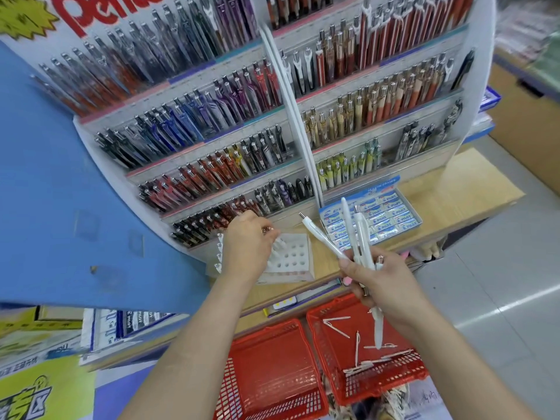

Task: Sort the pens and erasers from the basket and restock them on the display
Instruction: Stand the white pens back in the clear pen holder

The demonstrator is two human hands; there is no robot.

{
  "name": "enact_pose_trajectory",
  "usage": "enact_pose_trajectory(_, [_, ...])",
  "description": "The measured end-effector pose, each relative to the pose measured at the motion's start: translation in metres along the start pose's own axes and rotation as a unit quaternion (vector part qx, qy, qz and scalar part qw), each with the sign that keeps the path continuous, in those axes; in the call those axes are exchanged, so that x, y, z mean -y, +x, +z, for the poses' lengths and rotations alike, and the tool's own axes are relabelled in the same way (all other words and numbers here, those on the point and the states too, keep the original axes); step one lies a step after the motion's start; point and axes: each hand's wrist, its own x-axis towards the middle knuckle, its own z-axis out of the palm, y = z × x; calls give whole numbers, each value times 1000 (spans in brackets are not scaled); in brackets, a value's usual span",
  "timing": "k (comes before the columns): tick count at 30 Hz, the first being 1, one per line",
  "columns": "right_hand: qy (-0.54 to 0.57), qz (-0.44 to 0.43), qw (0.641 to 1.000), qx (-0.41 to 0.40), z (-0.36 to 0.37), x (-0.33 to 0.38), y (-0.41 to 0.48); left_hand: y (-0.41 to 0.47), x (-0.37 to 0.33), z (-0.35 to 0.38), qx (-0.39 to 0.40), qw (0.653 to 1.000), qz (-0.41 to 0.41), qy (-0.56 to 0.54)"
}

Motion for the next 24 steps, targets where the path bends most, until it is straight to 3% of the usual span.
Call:
enact_pose_trajectory(4, [10, -6, 1000, 9, 2, 2, -4, -2, -4, -6, 17, 999, -30, -12])
enact_pose_trajectory(7, [6, -10, 1000, 15, 4, 6, -6, -16, -19, -25, 6, 987, -58, -148])
enact_pose_trajectory(10, [-13, -21, 999, 26, 6, 9, -8, -36, -39, -45, 96, 904, -122, -398])
enact_pose_trajectory(12, [-25, -27, 998, 42, 9, 12, -10, -47, -44, -51, 111, 876, -128, -451])
enact_pose_trajectory(18, [-24, -14, 999, 42, 11, 22, -11, -56, -34, -61, 70, 830, -153, -531])
enact_pose_trajectory(24, [-36, -18, 999, 31, 13, 18, -11, -58, -26, -72, 57, 853, -130, -503])
